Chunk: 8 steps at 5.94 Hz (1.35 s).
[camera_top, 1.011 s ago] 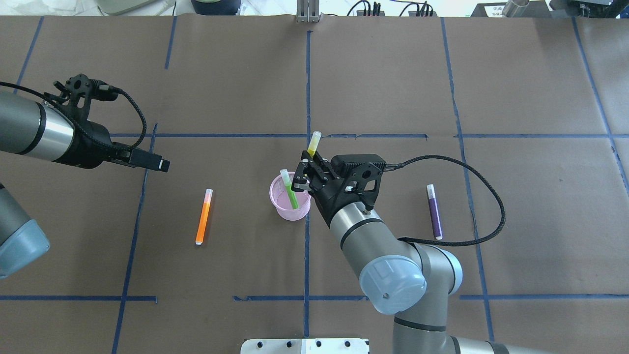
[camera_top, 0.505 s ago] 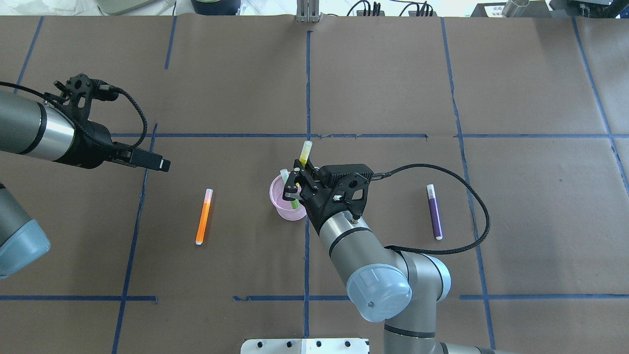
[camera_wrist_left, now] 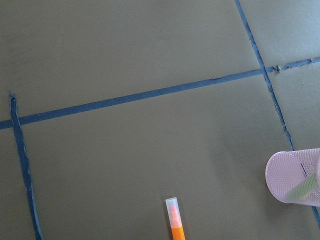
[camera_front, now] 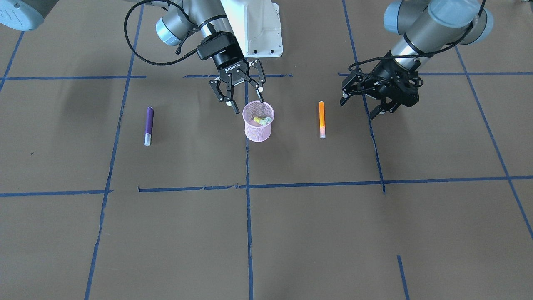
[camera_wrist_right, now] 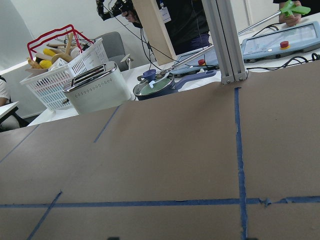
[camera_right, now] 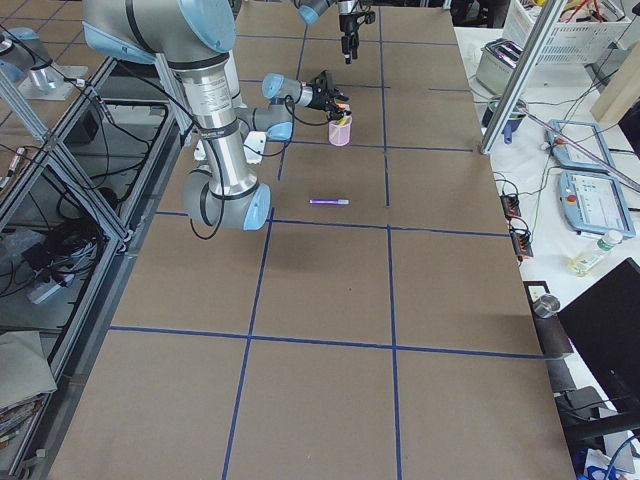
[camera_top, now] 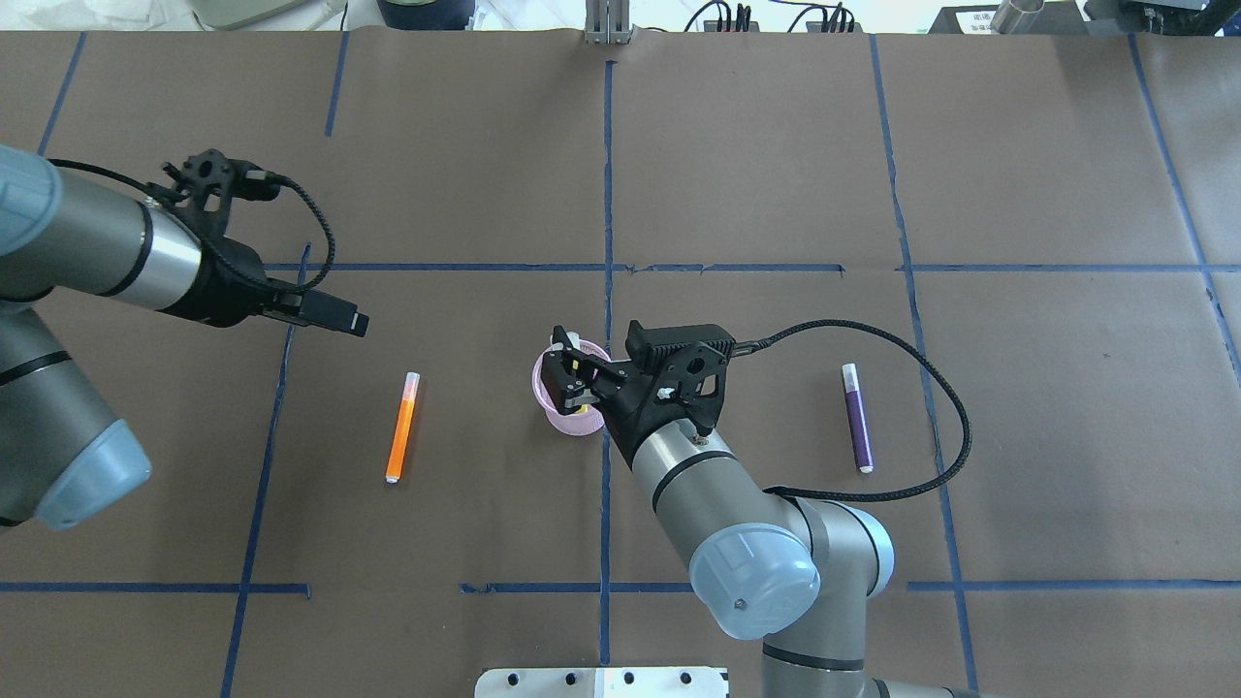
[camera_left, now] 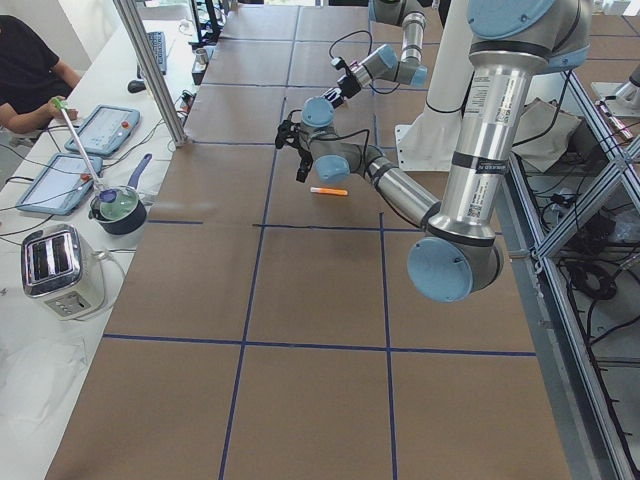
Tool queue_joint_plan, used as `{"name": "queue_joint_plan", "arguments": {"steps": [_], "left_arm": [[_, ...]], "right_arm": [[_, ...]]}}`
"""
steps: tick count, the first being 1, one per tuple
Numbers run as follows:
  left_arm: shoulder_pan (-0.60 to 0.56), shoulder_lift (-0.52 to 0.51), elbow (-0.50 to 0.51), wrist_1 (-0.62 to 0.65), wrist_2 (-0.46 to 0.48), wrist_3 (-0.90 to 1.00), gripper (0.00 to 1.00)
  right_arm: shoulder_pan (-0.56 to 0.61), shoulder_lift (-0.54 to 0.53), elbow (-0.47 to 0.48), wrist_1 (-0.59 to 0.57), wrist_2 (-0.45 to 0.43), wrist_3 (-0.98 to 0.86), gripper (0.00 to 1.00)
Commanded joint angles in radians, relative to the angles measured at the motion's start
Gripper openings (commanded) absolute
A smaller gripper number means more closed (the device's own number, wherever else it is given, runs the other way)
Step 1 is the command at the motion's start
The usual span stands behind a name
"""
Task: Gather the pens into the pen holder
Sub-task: 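Drop the yellow highlighter into the cup while the left gripper approaches the orange highlighter, then grasp the orange highlighter with the left gripper while the right gripper withdraws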
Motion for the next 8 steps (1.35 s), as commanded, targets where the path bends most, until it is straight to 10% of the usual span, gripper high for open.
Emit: {"name": "queue_joint_plan", "arguments": {"steps": [1,5,8], "left_arm": [[0.082,-0.114,0.109,0.004,0.005,-0.074,1.00],[0.200,-0.141,0.142,0.291,0.199,-0.075,0.98],[0.205,-0.141,0.151,0.298,0.186,-0.084,0.76]], "right_arm": [[0.026,-0.062,0.104,-0.002,0.093,-0.129,0.99],[0.110,-0.225,0.208,-0.009,0.197,-0.119,0.99],[0.299,-0.381,0.277,-0.009,0.544,-0.119,0.99]]}}
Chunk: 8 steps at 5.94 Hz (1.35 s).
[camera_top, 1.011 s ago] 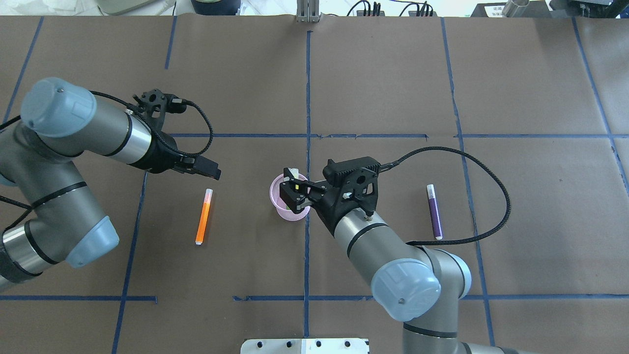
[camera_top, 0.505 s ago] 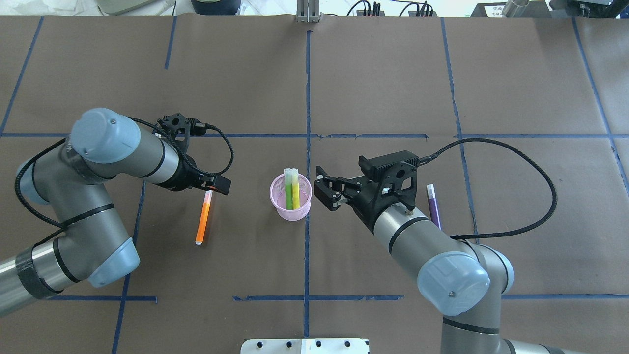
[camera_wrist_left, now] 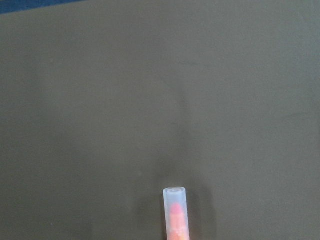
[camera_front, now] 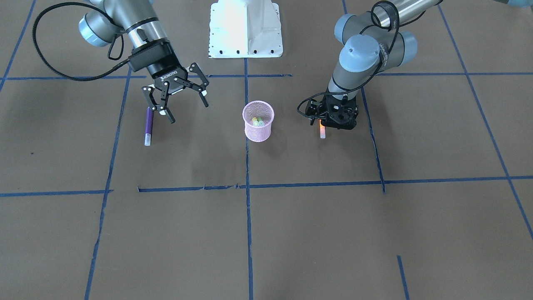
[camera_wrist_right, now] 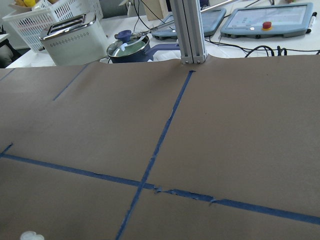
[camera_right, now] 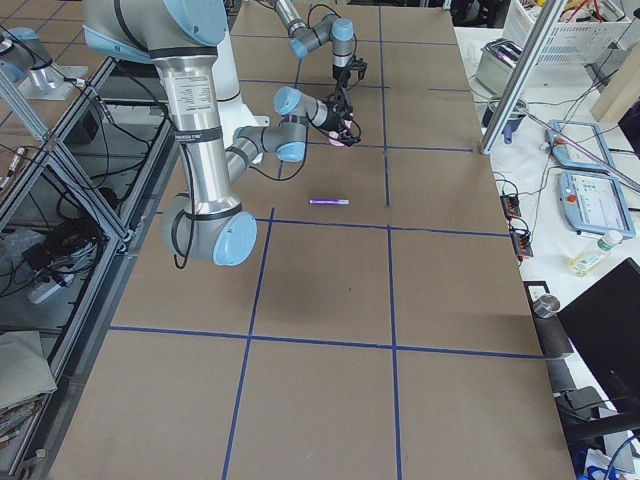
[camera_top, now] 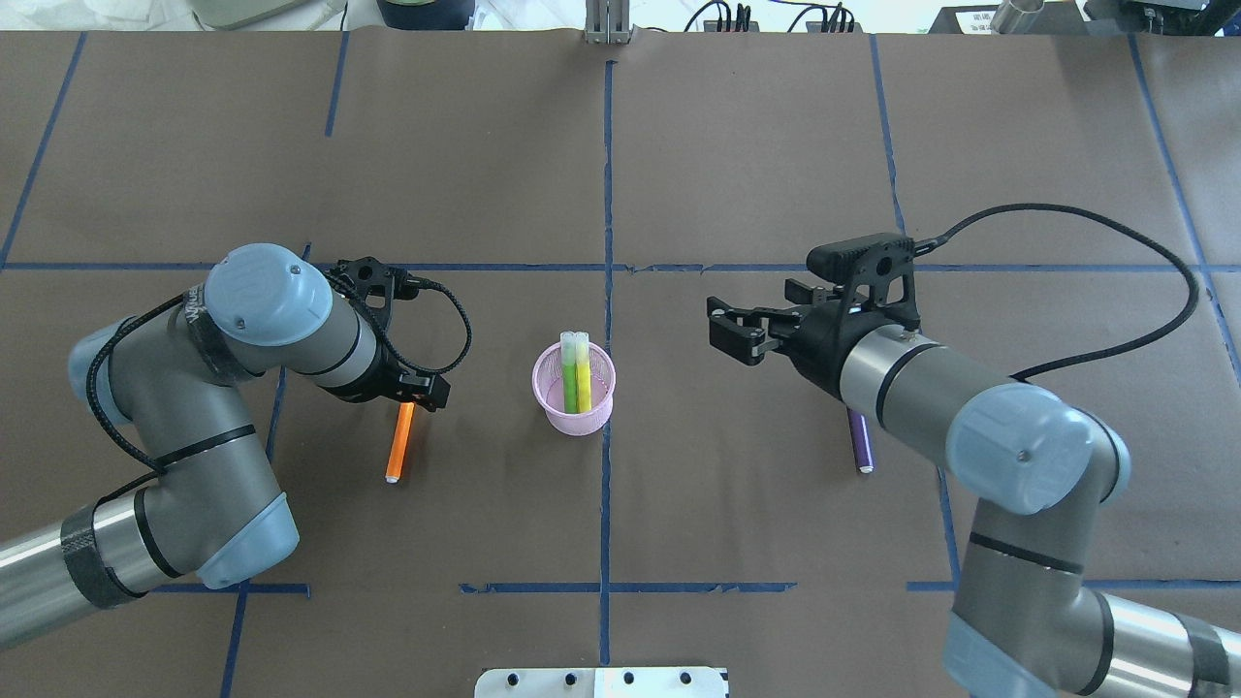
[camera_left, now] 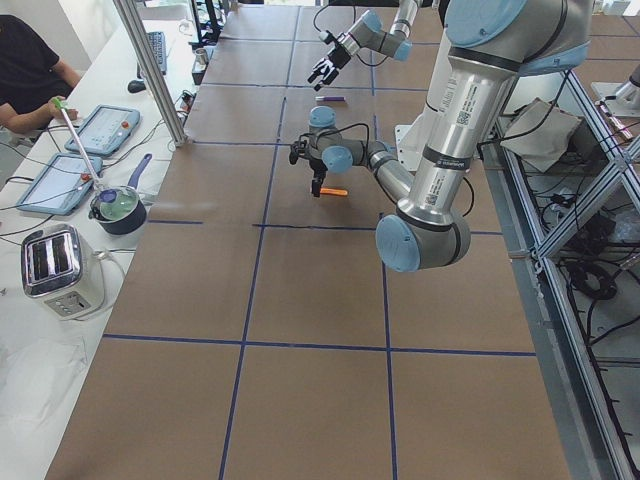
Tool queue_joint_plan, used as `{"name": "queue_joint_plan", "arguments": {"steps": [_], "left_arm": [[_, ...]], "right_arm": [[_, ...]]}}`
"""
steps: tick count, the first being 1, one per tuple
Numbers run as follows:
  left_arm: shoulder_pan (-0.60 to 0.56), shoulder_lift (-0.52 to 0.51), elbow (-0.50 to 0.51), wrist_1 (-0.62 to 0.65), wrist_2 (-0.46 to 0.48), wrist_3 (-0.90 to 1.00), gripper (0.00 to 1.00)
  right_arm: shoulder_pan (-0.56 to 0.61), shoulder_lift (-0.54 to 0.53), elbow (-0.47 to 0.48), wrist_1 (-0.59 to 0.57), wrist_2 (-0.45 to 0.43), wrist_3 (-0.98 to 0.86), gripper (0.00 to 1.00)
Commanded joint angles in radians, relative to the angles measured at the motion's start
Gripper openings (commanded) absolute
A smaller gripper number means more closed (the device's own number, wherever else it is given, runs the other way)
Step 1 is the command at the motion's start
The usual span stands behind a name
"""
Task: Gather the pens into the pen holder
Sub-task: 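Grasp the orange highlighter with the left gripper while the right gripper withdraws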
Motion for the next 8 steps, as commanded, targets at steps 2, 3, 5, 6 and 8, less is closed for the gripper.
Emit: {"name": "queue_joint_plan", "arguments": {"steps": [2,3,5,6,8], "left_arm": [[0.004,0.000,0.007,0.002,-0.003,-0.007,0.54],[0.012,0.001,0.013,0.001,-0.003,-0.007,0.50],[0.015,0.000,0.018,0.001,-0.003,-0.008,0.43],[0.015,0.001,0.018,0.001,-0.003,-0.007,0.25],[0.016,-0.002,0.010,-0.005,-0.001,-0.004,0.00]], "right_arm": [[0.170,-0.103,0.041,-0.002,0.307,0.001,0.99],[0.271,-0.132,0.039,-0.003,0.480,0.001,0.99],[0.326,-0.148,0.033,-0.005,0.577,0.001,0.99],[0.326,-0.148,0.033,-0.005,0.577,0.001,0.99],[0.328,-0.153,0.033,-0.003,0.581,0.001,0.99]]}}
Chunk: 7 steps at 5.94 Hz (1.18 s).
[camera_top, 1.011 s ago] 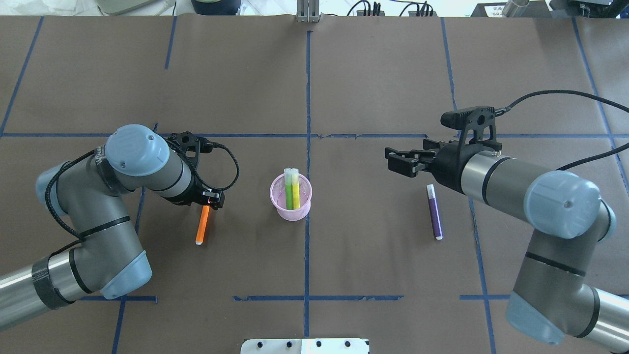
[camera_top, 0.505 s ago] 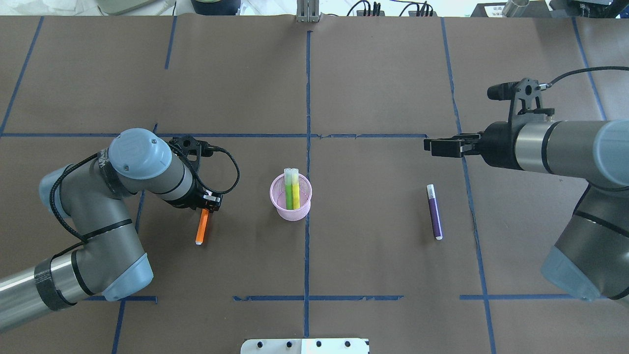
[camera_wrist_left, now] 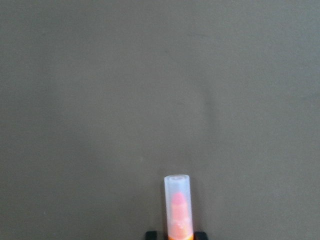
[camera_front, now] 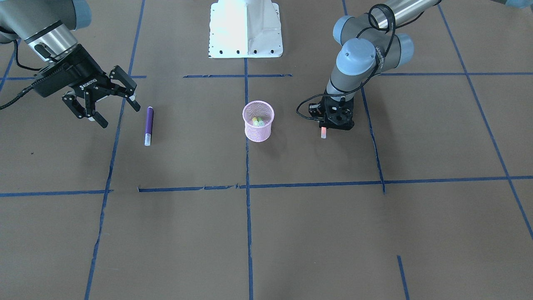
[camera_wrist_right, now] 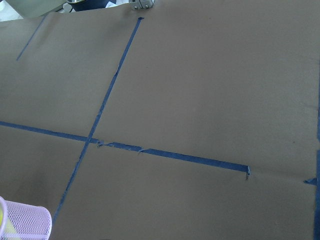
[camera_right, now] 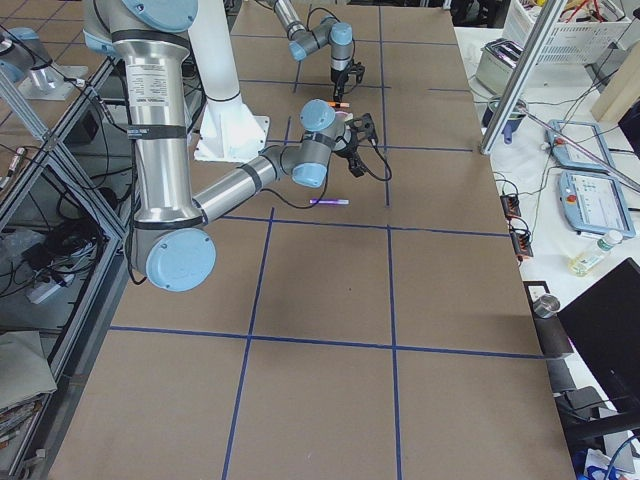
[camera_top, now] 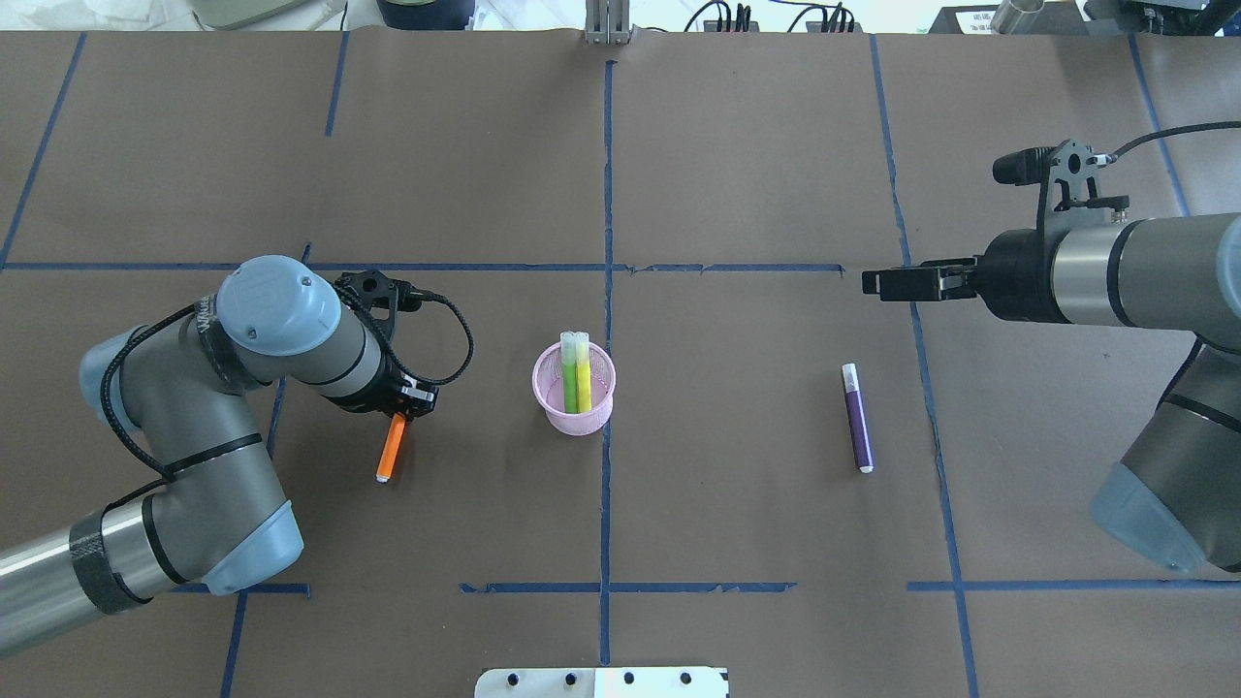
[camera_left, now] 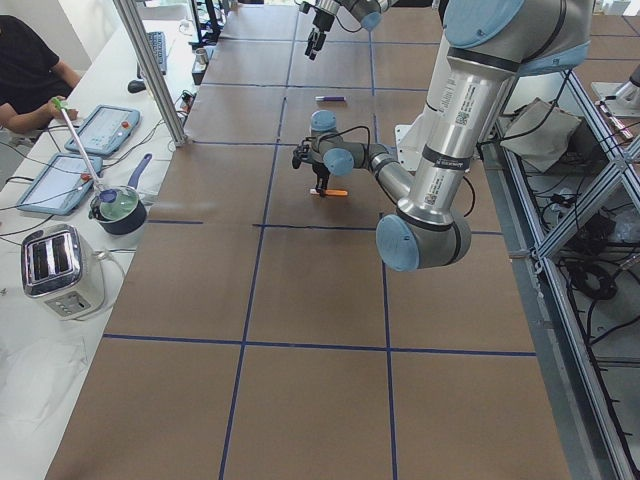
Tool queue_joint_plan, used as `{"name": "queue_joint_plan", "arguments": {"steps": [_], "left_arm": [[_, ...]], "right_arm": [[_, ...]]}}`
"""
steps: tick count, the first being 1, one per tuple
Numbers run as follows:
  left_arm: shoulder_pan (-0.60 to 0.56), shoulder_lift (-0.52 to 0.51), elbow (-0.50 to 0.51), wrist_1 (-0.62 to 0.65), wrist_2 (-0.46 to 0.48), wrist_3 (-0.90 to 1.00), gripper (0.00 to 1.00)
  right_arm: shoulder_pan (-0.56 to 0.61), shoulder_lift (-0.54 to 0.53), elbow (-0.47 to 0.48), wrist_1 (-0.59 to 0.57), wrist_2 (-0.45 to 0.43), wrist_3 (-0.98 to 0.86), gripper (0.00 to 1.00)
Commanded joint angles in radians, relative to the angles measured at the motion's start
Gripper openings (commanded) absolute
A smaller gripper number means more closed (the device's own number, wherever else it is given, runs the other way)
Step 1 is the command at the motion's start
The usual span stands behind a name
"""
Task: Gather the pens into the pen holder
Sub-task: 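Carry the orange highlighter with the left gripper and drop it into the cup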
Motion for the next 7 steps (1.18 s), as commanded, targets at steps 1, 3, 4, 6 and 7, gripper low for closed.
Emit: {"name": "queue_joint_plan", "arguments": {"steps": [1,3,4,6,7], "left_arm": [[0.001,-0.035,-0.041,-0.002,0.006,-0.004,0.00],[0.001,-0.084,-0.183,-0.007,0.175,-0.042,0.00],[0.005,-0.122,-0.211,-0.025,0.232,-0.065,0.00],[0.164,-0.113,-0.218,-0.208,0.579,-0.159,0.00],[0.198,-0.110,-0.216,-0.296,0.707,-0.160,0.01]], "right_arm": [[0.027,-0.010,-0.002,-0.001,0.040,0.000,0.99],[0.116,-0.021,-0.009,-0.076,0.206,-0.002,0.98],[0.161,-0.004,-0.008,-0.189,0.278,-0.012,0.98],[0.166,0.019,-0.008,-0.242,0.292,-0.012,0.98],[0.164,0.020,-0.009,-0.242,0.285,-0.012,0.98]]}}
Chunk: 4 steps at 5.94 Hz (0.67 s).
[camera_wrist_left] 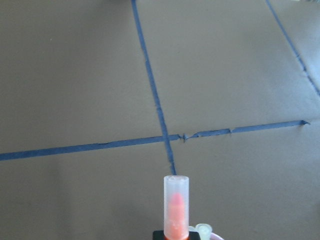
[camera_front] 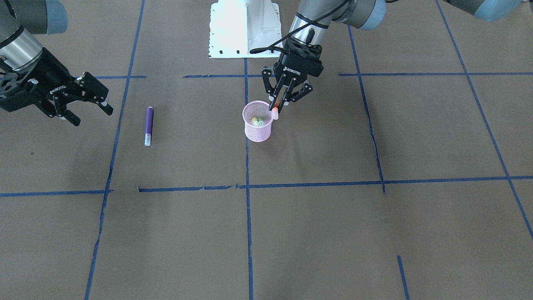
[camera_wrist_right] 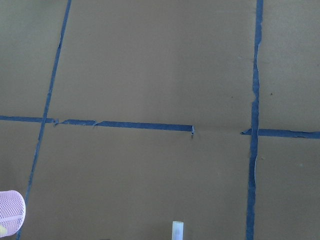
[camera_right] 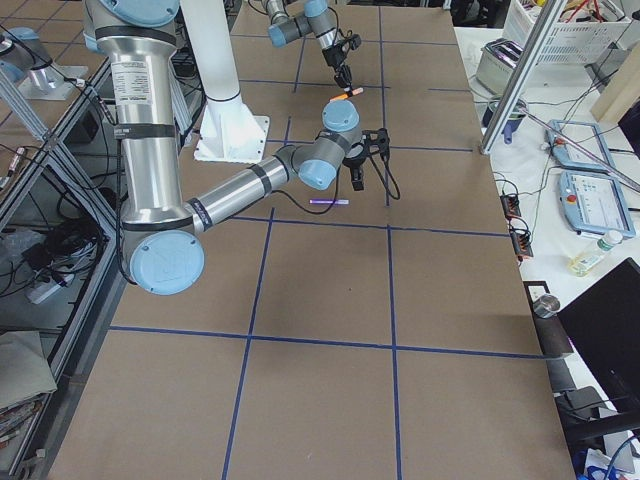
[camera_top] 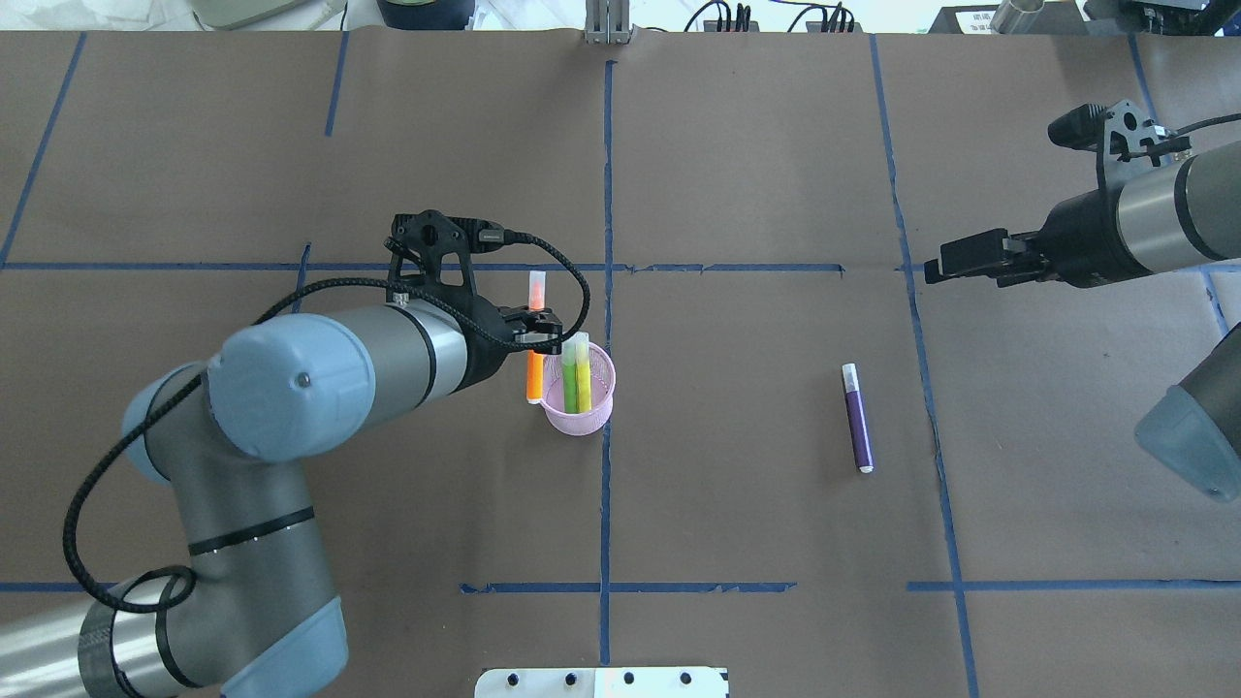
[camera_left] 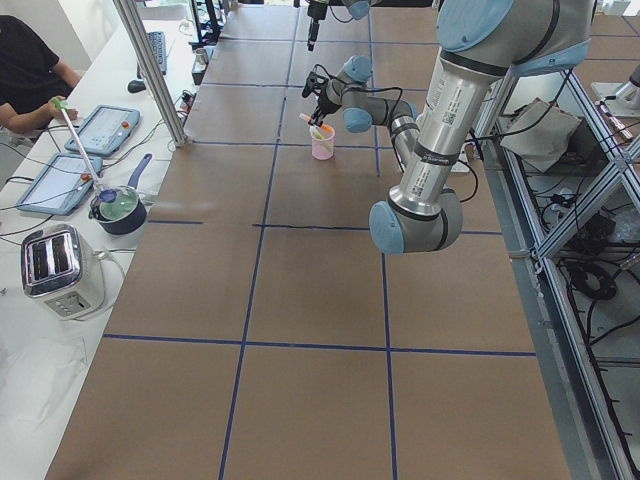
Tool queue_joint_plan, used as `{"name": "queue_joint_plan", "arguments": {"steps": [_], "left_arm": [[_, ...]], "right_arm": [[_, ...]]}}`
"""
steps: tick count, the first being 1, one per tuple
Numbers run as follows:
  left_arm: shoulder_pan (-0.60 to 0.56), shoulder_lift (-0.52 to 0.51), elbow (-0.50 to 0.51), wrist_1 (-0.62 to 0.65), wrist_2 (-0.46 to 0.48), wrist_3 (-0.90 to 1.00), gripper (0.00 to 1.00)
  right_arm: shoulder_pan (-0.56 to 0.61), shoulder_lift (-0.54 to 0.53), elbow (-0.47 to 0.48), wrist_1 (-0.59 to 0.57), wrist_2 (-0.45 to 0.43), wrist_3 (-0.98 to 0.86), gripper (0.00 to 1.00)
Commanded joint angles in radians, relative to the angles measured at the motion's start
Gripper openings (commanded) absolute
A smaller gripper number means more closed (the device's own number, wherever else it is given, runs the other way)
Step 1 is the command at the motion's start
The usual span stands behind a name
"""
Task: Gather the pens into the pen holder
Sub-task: 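Carry the orange highlighter with the left gripper and drop it into the cup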
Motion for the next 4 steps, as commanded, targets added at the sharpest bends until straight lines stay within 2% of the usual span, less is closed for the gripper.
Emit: {"name": "queue_joint_plan", "arguments": {"steps": [1,2,4], "left_arm": [[0.131,0.022,0.019,-0.172,0.306,-0.009,0.02],[0.151,0.029,0.083,-0.252,0.397,-0.006,0.02],[0.156,0.047,0.197,-0.433,0.420,0.000,0.03]], "right_arm": [[-0.001,0.003,-0.001,-0.005,-0.004,0.000,0.98],[-0.001,0.003,-0.003,-0.004,-0.006,-0.002,0.98],[0.001,0.001,-0.015,0.004,-0.007,0.000,0.98]]}}
